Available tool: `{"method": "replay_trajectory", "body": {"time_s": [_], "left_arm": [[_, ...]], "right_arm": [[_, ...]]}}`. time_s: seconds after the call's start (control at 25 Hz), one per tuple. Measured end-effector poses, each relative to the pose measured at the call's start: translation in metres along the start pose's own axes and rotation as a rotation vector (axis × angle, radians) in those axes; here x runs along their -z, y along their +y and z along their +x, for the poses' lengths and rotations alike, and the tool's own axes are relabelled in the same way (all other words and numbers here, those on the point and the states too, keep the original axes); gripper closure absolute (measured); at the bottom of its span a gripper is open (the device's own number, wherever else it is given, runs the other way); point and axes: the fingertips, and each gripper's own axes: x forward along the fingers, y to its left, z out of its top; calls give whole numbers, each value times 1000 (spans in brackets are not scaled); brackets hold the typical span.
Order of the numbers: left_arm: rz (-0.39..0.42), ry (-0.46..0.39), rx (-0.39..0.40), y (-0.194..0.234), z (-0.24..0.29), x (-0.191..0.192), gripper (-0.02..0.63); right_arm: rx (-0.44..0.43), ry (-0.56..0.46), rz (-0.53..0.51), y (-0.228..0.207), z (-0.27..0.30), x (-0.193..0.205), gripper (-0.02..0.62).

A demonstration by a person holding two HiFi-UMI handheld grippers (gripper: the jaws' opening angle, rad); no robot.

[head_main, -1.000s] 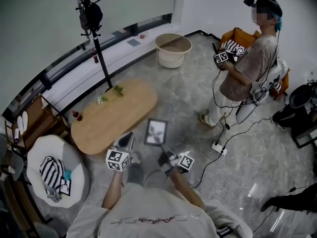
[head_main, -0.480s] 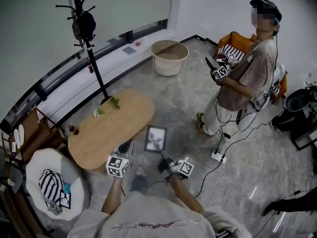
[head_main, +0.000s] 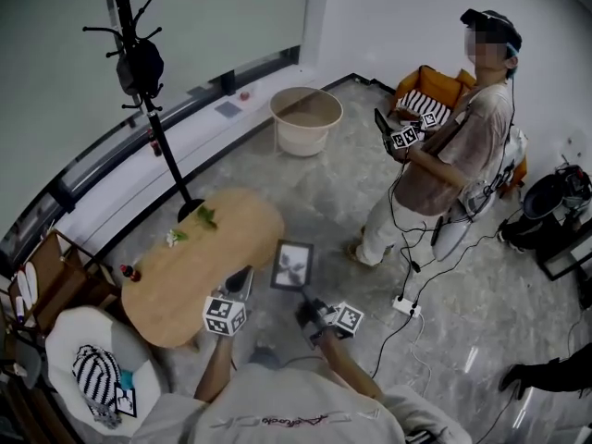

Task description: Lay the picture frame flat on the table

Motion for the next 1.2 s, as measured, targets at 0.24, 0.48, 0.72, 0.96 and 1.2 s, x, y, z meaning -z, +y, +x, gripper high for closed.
{"method": "replay_trajectory", "body": {"time_s": [0.24,0.48,0.72,0.96,1.2], "left_arm": [[8,-8,16,48,39,-24,606],[8,-20,27,121,74,-21,606],[12,-27,39,150,103,-24,606],[20,-17,56,163,118,-39,606],[24,-22,72,166,133,-39,607]], "right_arm": [[-19,-12,-10,7,63,-23,522],[-25,-25,-12,-16,136,-27,522],[-24,-43,-32,-30,169,-45,522],[-29,-62,-35,-18,187,-56,522],[-15,-76,-28,-27,191,-64,522]]}}
